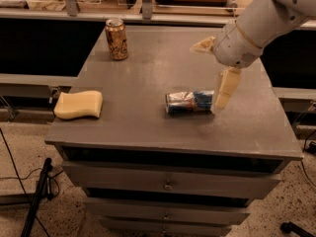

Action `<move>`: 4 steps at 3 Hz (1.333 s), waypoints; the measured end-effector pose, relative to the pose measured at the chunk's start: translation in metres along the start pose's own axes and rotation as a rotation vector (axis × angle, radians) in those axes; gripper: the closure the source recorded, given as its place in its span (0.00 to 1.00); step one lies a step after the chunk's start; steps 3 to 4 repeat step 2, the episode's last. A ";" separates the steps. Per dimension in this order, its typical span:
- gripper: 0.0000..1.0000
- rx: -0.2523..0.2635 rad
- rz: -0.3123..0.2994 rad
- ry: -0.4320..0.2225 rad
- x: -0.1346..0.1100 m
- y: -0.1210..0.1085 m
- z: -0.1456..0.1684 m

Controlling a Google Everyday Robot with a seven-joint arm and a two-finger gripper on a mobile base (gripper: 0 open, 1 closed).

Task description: Knock redbull can over

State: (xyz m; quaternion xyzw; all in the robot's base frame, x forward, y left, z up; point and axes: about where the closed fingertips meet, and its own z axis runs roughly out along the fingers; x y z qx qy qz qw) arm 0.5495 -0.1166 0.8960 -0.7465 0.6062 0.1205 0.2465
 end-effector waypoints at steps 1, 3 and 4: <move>0.00 0.024 0.056 0.102 0.011 0.000 -0.003; 0.00 0.020 0.093 0.095 0.010 0.000 -0.001; 0.00 0.020 0.093 0.095 0.010 0.000 -0.001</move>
Offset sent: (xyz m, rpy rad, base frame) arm 0.0018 -0.0092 -0.0001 -0.0706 -0.0151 -0.0447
